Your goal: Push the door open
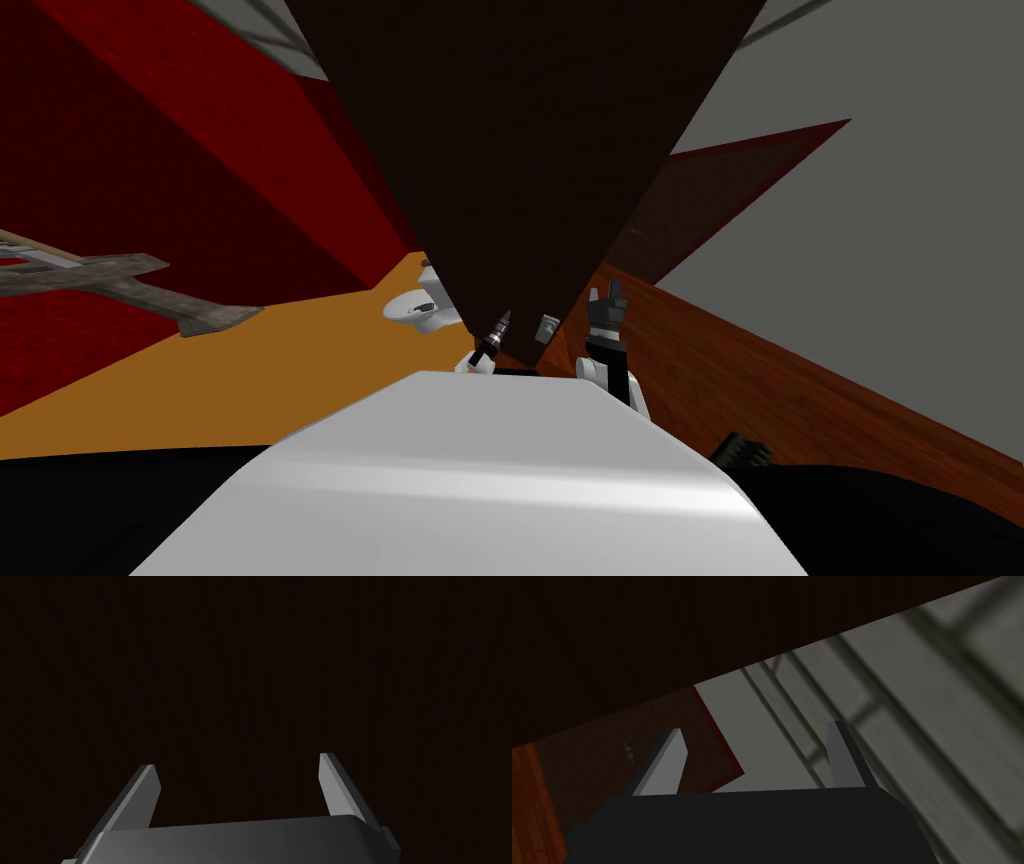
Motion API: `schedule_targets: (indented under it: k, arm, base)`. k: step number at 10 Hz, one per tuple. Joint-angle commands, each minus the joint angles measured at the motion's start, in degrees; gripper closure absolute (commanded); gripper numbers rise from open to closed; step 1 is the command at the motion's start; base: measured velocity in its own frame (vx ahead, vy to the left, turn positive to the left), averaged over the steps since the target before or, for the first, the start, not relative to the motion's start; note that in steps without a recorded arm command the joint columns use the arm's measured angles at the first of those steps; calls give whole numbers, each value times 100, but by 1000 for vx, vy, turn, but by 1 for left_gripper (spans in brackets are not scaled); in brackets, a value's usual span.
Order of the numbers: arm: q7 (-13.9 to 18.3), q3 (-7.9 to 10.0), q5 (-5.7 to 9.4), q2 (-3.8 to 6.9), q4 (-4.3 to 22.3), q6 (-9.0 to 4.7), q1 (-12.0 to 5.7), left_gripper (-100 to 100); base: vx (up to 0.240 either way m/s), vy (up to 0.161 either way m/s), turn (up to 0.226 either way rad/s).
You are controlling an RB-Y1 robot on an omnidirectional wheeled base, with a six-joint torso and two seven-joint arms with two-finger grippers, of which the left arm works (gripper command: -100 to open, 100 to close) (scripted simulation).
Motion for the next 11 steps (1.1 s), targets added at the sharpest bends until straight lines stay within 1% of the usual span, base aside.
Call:
schedule_targets:
  k: [1, 5, 6, 7, 9, 11]
  arm:
    - [80, 44, -19, 41, 175, -55, -134, -100]
    - [236, 151, -59, 92, 557, -146, -459, -100]
    - [296, 193, -74, 109, 704, -181, -585, -100]
    - [338, 221, -85, 118, 805, -205, -671, -100]
    - [465, 309, -118, 136, 1118, -280, -937, -100]
    - [551, 369, -140, 145, 1328, -330, -1116, -100]
  base:
    - [20, 115, 8]
    - [10, 70, -8]
    - [-7, 98, -10]
    - [16, 105, -18]
    - [-20, 102, -17]
    - [-2, 95, -17]
